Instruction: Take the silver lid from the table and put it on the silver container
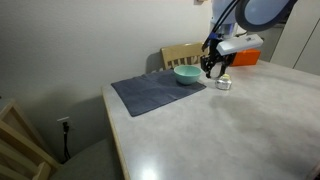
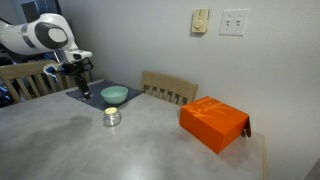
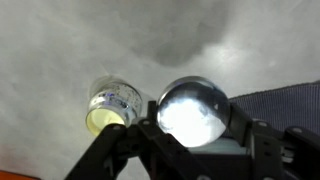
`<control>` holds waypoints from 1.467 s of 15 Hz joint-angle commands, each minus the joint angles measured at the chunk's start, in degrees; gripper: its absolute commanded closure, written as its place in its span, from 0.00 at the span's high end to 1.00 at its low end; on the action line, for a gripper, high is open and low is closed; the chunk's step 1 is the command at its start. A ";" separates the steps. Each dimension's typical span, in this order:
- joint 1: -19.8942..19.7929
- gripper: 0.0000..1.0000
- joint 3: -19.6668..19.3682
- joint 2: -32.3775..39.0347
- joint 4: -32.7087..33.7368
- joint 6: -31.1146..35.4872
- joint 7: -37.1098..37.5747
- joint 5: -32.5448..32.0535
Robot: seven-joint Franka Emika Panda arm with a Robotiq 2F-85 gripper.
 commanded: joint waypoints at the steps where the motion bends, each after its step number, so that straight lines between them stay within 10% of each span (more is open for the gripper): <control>1: -3.61 0.44 1.58 -7.59 -5.25 0.22 -0.52 -0.05; 9: -15.42 0.44 5.88 -9.42 -5.00 -2.67 -17.79 18.44; 22: -16.05 0.44 3.56 -2.04 -2.20 -1.57 -14.93 17.12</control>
